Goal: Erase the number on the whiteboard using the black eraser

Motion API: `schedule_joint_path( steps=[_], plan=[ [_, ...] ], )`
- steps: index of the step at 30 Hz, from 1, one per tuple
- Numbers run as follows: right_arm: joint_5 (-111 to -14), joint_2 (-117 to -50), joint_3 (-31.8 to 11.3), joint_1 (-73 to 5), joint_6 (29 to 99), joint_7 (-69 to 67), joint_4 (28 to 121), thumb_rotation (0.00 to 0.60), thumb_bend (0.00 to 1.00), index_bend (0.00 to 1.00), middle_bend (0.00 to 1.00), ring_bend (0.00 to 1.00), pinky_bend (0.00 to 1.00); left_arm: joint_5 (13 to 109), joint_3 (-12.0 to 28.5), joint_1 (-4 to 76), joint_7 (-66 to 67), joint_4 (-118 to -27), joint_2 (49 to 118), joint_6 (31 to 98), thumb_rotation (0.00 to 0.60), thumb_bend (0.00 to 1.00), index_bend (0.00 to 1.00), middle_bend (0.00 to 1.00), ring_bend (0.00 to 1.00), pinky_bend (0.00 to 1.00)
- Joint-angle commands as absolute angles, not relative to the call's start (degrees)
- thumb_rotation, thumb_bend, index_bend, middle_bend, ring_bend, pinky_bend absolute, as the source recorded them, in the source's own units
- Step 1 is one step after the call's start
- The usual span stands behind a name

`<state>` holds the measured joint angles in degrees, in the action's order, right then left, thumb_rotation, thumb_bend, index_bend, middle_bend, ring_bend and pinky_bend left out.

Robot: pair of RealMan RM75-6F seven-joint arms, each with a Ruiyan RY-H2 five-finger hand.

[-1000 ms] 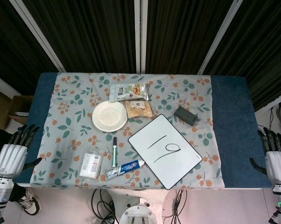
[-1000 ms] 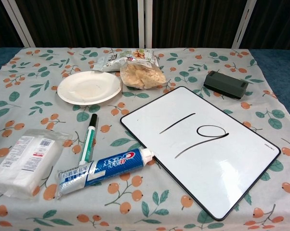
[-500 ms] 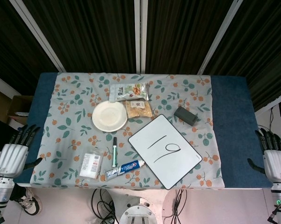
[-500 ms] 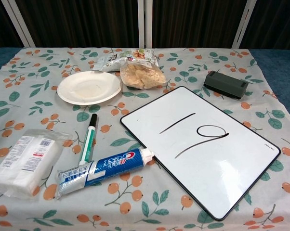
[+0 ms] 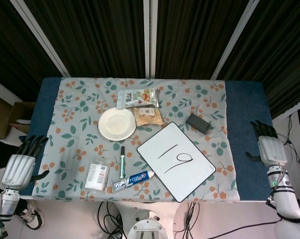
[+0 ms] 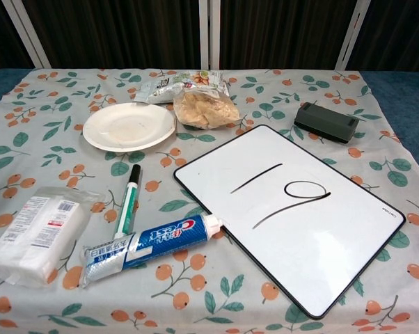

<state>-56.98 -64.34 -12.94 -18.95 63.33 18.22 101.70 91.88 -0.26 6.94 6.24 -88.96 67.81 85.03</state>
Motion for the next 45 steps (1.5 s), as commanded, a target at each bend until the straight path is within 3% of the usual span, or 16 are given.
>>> schedule_joint_path(
  steps=[1, 7, 14, 27, 37, 45],
  plan=[
    [-36.16, -64.43, -18.9, -31.76, 57.61, 31.47, 109.11, 0.6, 0.12, 0.0, 0.0, 0.0, 0.0, 91.68, -0.74, 7.12, 6.91, -88.77, 67.95, 83.95, 0.6, 0.0, 0.09, 0.08, 0.04, 0.19],
    [-10.58, -68.62, -22.54, -43.51, 59.9, 37.32, 107.51, 0.6, 0.12, 0.0, 0.0, 0.0, 0.0, 91.95, -0.94, 7.4, 6.97, -89.17, 67.91, 83.53, 0.6, 0.0, 0.09, 0.08, 0.04, 0.19],
    [-1.1, -74.99, -21.09, -52.25, 62.36, 44.07, 98.98, 0.6, 0.13, 0.0, 0.0, 0.0, 0.0, 91.72, -1.09, 7.51, 6.88, -89.17, 67.44, 83.1, 0.6, 0.0, 0.09, 0.08, 0.04, 0.19],
    [-1.61, -88.71, -19.53, -57.2, 66.41, 44.87, 84.46, 0.6, 0.14, 0.0, 0.05, 0.0, 0.03, 91.3, -1.27, 7.74, 6.76, -88.82, 67.77, 82.29, 0.6, 0.0, 0.09, 0.08, 0.04, 0.19],
    [-0.26, -92.44, -19.98, -57.25, 63.59, 47.11, 78.59, 0.6, 0.15, 0.0, 0.08, 0.0, 0.06, 91.13, -1.71, 7.28, 6.68, -88.49, 67.6, 82.49, 0.6, 0.0, 0.09, 0.08, 0.04, 0.19],
    [-0.03, -94.53, -20.84, -57.28, 61.07, 47.94, 74.82, 0.6, 0.15, 0.1, 0.1, 0.0, 0.06, 91.01, -1.86, 7.2, 6.49, -88.27, 67.67, 82.33, 0.6, 0.0, 0.09, 0.08, 0.04, 0.19]
  ],
)
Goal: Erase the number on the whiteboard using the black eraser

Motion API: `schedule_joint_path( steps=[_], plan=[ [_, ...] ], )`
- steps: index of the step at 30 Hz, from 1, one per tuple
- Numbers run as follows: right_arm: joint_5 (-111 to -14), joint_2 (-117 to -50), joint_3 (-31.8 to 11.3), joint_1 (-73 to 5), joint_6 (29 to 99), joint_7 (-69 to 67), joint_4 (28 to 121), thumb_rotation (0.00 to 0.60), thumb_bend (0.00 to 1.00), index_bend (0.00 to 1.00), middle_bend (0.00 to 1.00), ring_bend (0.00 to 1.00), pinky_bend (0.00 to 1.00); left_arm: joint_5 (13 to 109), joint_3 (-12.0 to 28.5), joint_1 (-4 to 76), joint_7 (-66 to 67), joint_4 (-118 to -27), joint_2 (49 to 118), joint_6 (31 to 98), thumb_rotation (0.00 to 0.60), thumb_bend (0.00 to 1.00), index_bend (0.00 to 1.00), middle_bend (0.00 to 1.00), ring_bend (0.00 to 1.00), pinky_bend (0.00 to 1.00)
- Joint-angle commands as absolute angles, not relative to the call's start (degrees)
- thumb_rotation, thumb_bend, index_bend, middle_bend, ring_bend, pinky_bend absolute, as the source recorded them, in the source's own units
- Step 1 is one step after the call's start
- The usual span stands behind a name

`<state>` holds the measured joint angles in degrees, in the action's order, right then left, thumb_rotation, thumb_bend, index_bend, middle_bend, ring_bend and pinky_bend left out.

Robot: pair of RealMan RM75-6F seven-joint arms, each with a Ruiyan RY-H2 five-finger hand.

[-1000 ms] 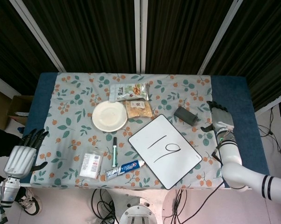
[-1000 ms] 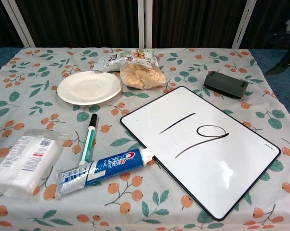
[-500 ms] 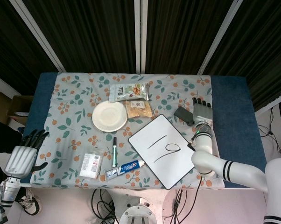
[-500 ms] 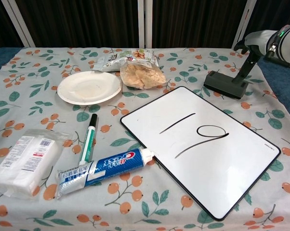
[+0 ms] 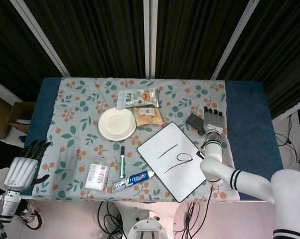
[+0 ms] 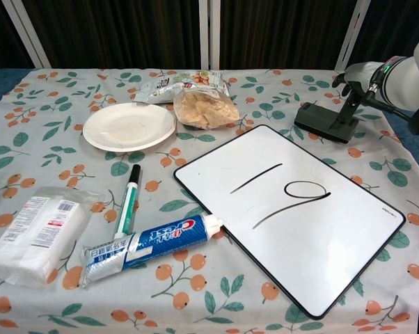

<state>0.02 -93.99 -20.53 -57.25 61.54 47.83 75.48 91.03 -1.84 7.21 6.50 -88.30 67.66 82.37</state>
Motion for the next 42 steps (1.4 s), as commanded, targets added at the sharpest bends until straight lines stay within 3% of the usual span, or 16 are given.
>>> schedule_joint_path(
  steps=[1, 18, 35, 42],
  plan=[
    [-0.04, -94.92, -20.94, -57.34, 60.88, 48.06, 74.27, 0.6, 0.15, 0.11, 0.11, 0.0, 0.06, 90.98, -1.89, 7.18, 6.49, -88.25, 67.64, 82.3, 0.6, 0.0, 0.09, 0.08, 0.04, 0.19],
    [-1.73, -97.95, -22.18, -57.21, 60.11, 49.01, 71.44, 0.6, 0.18, 0.27, 0.16, 0.02, 0.11, 90.82, -1.8, 6.9, 5.89, -87.83, 67.59, 82.7, 0.6, 0.0, 0.09, 0.08, 0.04, 0.19],
    [-2.88, -98.9, -22.76, -56.69, 60.85, 50.36, 70.66, 0.6, 0.19, 0.28, 0.19, 0.1, 0.15, 90.54, -1.76, 6.85, 5.17, -87.14, 67.77, 82.52, 0.6, 0.0, 0.09, 0.08, 0.04, 0.19],
    [-3.26, -99.43, -23.13, -56.54, 60.85, 50.64, 70.12, 0.6, 0.22, 0.31, 0.22, 0.16, 0.25, 90.19, -1.84, 6.73, 4.81, -86.7, 67.82, 82.29, 0.6, 0.0, 0.09, 0.08, 0.04, 0.19]
  ],
)
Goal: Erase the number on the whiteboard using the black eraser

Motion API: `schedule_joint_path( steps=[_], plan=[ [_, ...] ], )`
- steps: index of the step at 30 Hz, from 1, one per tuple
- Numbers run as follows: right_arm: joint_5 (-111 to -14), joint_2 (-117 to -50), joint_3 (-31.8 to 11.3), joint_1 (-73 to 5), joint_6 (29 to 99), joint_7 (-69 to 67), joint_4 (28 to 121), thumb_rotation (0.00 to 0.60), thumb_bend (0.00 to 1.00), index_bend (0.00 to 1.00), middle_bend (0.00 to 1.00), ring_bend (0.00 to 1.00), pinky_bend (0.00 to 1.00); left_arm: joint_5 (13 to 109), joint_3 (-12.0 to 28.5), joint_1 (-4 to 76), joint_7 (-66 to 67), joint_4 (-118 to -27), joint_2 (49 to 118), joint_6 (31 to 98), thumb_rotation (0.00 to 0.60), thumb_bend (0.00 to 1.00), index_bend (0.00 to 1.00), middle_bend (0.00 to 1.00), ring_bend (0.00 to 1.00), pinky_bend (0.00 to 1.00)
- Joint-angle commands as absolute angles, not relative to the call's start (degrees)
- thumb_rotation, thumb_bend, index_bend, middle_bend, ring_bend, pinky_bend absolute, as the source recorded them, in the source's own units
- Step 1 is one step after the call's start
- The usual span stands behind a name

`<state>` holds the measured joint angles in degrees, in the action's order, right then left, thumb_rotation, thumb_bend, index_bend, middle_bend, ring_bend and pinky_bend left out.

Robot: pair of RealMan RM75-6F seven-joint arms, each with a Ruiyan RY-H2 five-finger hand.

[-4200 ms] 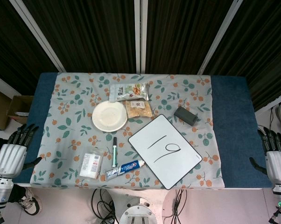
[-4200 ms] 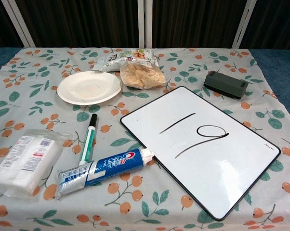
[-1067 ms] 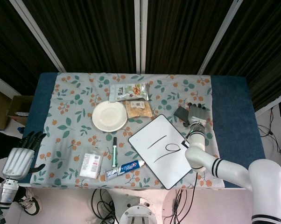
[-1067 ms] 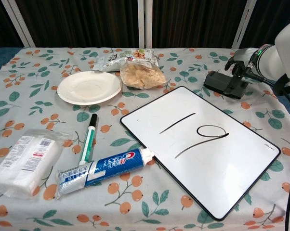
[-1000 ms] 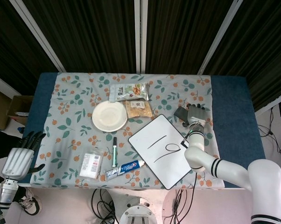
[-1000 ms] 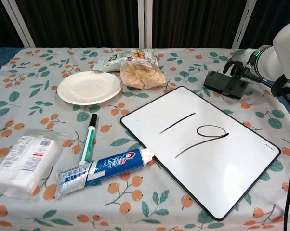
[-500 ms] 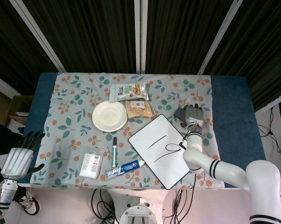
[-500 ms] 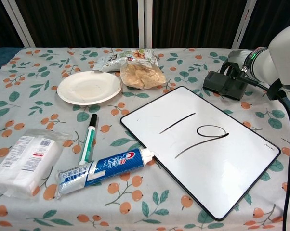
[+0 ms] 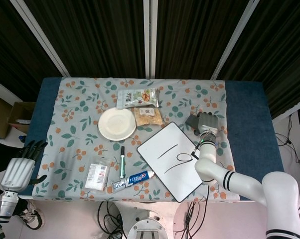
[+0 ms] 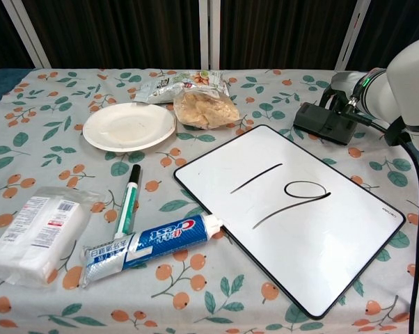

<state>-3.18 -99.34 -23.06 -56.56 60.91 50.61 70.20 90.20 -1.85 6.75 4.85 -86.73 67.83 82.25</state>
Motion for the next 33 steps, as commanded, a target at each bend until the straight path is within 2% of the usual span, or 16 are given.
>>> schedule_joint_path(
  steps=[1, 10, 23, 26, 29, 33],
  plan=[
    [-3.45, -99.54, -23.19, -56.53, 60.89, 50.61, 70.0, 0.6, 0.23, 0.32, 0.23, 0.18, 0.26, 90.16, -1.83, 6.68, 4.76, -86.72, 67.79, 82.35, 0.6, 0.0, 0.09, 0.08, 0.04, 0.19],
    [-5.28, -100.24, -23.16, -56.19, 61.48, 50.57, 69.25, 0.6, 0.28, 0.44, 0.32, 0.27, 0.39, 90.26, -1.74, 6.81, 4.78, -86.96, 67.64, 82.31, 0.6, 0.0, 0.09, 0.08, 0.04, 0.19],
    [-11.01, -99.78, -23.05, -54.82, 63.23, 48.72, 68.41, 0.6, 0.38, 0.69, 0.52, 0.48, 0.61, 90.09, -1.63, 6.99, 5.13, -87.47, 67.52, 82.01, 0.6, 0.0, 0.09, 0.08, 0.04, 0.19],
    [-14.93, -97.83, -22.94, -53.81, 62.83, 46.42, 71.07, 0.6, 0.39, 0.71, 0.54, 0.5, 0.64, 90.12, -1.62, 6.99, 5.21, -87.59, 67.47, 82.04, 0.6, 0.0, 0.09, 0.08, 0.04, 0.19],
    [-21.84, -93.46, -22.5, -52.06, 61.63, 42.58, 78.02, 0.6, 0.4, 0.73, 0.56, 0.52, 0.66, 90.03, -1.58, 7.03, 5.35, -87.66, 67.4, 81.97, 0.6, 0.0, 0.09, 0.08, 0.04, 0.19],
    [-34.82, -83.9, -20.15, -48.42, 54.81, 35.29, 90.06, 0.6, 0.4, 0.75, 0.58, 0.53, 0.68, 90.09, -1.5, 7.07, 5.58, -87.99, 67.26, 82.08, 0.6, 0.0, 0.09, 0.08, 0.04, 0.19]
  ],
)
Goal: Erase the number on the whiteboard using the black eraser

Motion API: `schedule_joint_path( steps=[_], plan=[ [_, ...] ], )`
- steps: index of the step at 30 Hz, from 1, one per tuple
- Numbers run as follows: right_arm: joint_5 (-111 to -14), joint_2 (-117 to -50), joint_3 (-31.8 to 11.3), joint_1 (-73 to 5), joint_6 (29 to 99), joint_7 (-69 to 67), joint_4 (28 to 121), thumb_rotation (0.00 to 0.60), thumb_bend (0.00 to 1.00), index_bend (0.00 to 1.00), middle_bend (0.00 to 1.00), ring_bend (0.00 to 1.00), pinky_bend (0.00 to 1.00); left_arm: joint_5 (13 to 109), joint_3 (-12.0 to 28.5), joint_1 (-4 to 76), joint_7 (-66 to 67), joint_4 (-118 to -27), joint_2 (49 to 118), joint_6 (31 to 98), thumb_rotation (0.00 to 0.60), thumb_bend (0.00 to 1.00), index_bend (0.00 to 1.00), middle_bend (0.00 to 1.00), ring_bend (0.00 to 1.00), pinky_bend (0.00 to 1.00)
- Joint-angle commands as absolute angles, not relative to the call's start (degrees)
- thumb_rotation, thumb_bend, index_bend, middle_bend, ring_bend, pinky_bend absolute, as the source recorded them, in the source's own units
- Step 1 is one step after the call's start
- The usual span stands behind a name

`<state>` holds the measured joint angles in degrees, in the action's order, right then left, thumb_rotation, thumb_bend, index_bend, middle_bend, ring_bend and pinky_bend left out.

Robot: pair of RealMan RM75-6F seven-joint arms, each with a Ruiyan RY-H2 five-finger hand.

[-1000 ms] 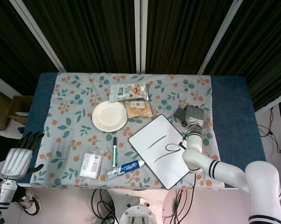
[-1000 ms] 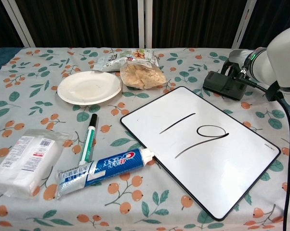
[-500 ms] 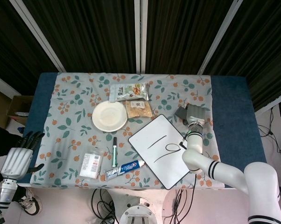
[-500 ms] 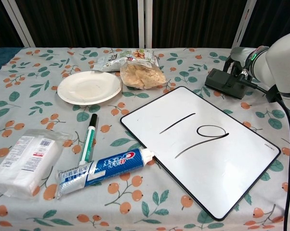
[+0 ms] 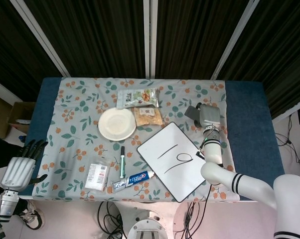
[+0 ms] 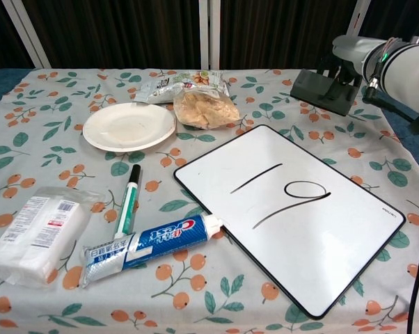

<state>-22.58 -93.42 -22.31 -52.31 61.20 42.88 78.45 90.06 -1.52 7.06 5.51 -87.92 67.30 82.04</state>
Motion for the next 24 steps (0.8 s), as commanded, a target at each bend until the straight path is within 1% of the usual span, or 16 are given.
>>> schedule_joint_path(
  steps=[1, 4, 5, 8, 11, 14, 15, 17, 19, 24],
  plan=[
    [-38.34, -80.55, -19.54, -47.43, 51.64, 32.9, 93.16, 0.6, 0.4, 0.76, 0.58, 0.53, 0.68, 90.11, -1.47, 7.11, 5.73, -88.08, 67.23, 82.08, 0.6, 0.0, 0.09, 0.08, 0.04, 0.19],
    [-47.74, -72.8, -18.23, -44.88, 44.54, 26.36, 98.65, 0.6, 0.4, 0.76, 0.58, 0.53, 0.68, 90.05, -1.48, 7.16, 6.38, -88.5, 67.19, 81.92, 0.6, 0.0, 0.09, 0.08, 0.04, 0.19],
    [-50.22, -71.32, -17.85, -44.2, 43.23, 24.53, 99.33, 0.6, 0.4, 0.76, 0.58, 0.53, 0.68, 90.03, -1.48, 7.19, 6.55, -88.62, 67.21, 81.86, 0.6, 0.0, 0.09, 0.08, 0.04, 0.19],
    [-58.14, -68.13, -15.88, -42.54, 39.51, 19.32, 99.55, 0.6, 0.4, 0.76, 0.58, 0.53, 0.68, 89.98, -1.47, 7.3, 7.08, -88.95, 67.33, 81.64, 0.6, 0.0, 0.09, 0.08, 0.04, 0.19],
    [-66.75, -67.33, -13.09, -42.01, 36.63, 15.68, 97.2, 0.6, 0.4, 0.77, 0.59, 0.53, 0.68, 89.91, -1.43, 7.43, 7.37, -89.11, 67.58, 81.42, 0.6, 0.0, 0.09, 0.08, 0.04, 0.19],
    [-78.73, -69.69, -9.49, -41.81, 38.52, 14.38, 92.04, 0.6, 0.4, 0.79, 0.6, 0.53, 0.68, 89.73, -1.46, 7.55, 7.56, -89.03, 67.85, 81.05, 0.6, 0.0, 0.09, 0.08, 0.04, 0.19],
    [-82.92, -71.32, -8.15, -41.72, 40.23, 13.06, 89.74, 0.6, 0.4, 0.79, 0.6, 0.53, 0.68, 89.65, -1.47, 7.58, 7.65, -88.97, 67.92, 80.92, 0.6, 0.0, 0.09, 0.08, 0.04, 0.19],
    [-88.27, -74.57, -6.34, -41.76, 43.21, 9.24, 85.76, 0.6, 0.4, 0.8, 0.6, 0.54, 0.68, 89.5, -1.46, 7.62, 7.75, -88.91, 67.95, 80.76, 0.6, 0.0, 0.09, 0.08, 0.04, 0.19],
    [-91.12, -77.35, -5.21, -42.19, 44.93, 6.83, 82.12, 0.6, 0.4, 0.81, 0.61, 0.54, 0.68, 89.34, -1.4, 7.61, 7.7, -88.86, 67.95, 80.76, 0.6, 0.0, 0.09, 0.08, 0.04, 0.19],
    [-92.61, -82.79, -3.88, -44.29, 44.22, 5.25, 75.86, 0.6, 0.4, 0.81, 0.61, 0.54, 0.69, 89.22, -1.37, 7.44, 7.33, -88.69, 67.78, 81.05, 0.6, 0.0, 0.09, 0.08, 0.04, 0.19]
  ],
)
